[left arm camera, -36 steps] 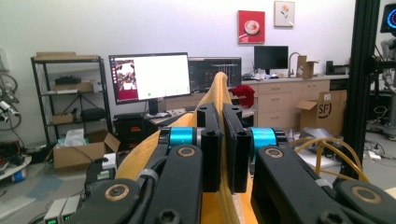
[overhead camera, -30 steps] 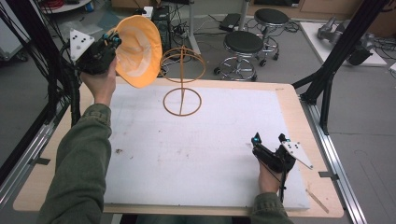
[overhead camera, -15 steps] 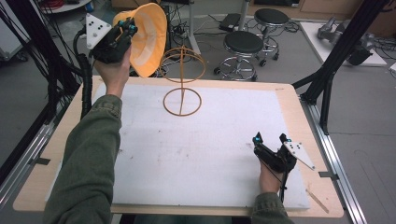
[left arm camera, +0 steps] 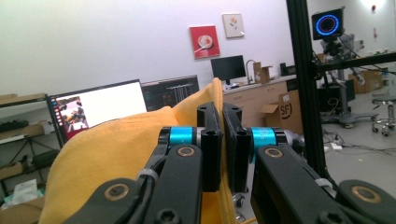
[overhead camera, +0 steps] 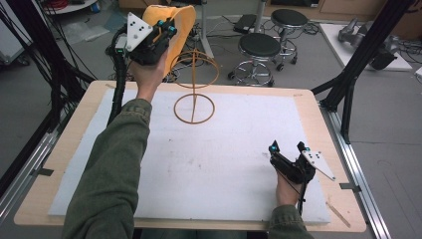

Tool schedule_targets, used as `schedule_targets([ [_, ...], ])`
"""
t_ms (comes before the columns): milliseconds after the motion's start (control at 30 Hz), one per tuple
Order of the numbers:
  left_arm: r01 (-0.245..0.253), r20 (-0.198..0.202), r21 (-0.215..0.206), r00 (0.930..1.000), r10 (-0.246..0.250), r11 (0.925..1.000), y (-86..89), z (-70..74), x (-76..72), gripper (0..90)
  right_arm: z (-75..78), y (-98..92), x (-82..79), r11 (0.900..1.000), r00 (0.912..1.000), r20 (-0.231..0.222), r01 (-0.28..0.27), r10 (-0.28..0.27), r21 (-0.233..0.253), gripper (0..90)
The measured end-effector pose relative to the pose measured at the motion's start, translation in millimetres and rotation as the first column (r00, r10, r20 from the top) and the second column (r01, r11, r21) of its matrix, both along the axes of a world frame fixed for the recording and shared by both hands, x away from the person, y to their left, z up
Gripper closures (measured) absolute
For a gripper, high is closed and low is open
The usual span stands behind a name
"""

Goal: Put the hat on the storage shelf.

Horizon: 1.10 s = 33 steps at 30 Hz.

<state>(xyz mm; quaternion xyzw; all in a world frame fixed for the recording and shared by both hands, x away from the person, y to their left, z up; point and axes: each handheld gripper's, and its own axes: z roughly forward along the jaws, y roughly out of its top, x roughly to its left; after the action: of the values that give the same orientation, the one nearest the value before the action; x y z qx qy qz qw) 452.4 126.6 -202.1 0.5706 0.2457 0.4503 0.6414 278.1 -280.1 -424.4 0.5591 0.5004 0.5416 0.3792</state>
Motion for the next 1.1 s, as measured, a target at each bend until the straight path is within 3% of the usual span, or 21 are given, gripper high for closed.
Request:
schedule_targets([
  [233,0.04,-0.012,0.017,0.9991,-0.04,0.9991,-19.7,-2.9,3.5,86.5,0.4,-0.5,0.1,1.0,0.9999,0.01,0.003,-0.003,0.005,6.0],
  [533,0.088,-0.016,0.073,0.9961,-0.087,0.9935,-49.7,-8.1,4.4,86.5,2.2,0.4,-1.3,1.0,0.9995,0.03,0.009,-0.009,-0.007,6.0],
  [767,0.153,-0.059,0.111,0.9874,-0.147,0.9821,-75.2,-21.5,7.9,86.4,4.2,3.2,-3.5,0.999,0.9981,0.061,0.01,-0.007,-0.046,6.0],
  [1100,0.204,-0.113,0.158,0.9757,-0.188,0.9661,-99.0,-41.0,10.3,86.3,3.8,4.7,-2.9,0.997,0.9986,0.05,0.017,-0.013,-0.079,6.0],
])
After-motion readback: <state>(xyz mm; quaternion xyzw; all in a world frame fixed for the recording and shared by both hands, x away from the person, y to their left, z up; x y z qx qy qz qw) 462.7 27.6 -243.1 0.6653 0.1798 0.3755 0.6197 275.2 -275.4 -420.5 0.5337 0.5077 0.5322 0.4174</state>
